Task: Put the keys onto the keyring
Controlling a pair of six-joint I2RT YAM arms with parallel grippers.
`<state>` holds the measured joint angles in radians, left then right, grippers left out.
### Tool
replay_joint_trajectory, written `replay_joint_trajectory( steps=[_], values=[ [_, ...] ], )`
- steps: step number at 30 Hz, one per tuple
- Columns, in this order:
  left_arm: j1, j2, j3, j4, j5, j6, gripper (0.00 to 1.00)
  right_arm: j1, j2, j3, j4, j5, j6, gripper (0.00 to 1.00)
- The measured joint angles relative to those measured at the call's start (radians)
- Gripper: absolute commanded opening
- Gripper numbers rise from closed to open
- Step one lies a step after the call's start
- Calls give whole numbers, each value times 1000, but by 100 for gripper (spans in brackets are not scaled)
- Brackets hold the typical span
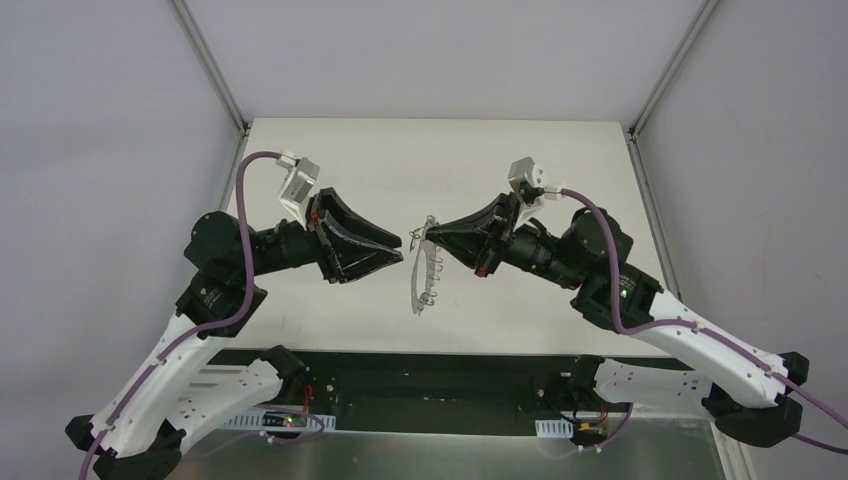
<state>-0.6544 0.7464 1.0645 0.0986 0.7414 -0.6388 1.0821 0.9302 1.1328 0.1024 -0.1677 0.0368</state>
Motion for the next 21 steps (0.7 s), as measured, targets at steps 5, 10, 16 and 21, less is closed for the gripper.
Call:
replay_joint_trajectory(
  steps=[5, 10, 16, 21],
  values=[
    [0, -10, 1, -13, -9, -5, 31, 3, 0, 0, 2, 4, 0, 0],
    [0, 27, -6, 18, -6, -48, 28, 3, 0, 0, 11, 5, 2, 0],
    [0, 60, -39, 47, 9, -77, 28, 5, 0, 0, 13, 4, 5, 0],
    [0, 62, -42, 54, 10, -82, 28, 6, -2, 0, 15, 3, 8, 0]
  ],
)
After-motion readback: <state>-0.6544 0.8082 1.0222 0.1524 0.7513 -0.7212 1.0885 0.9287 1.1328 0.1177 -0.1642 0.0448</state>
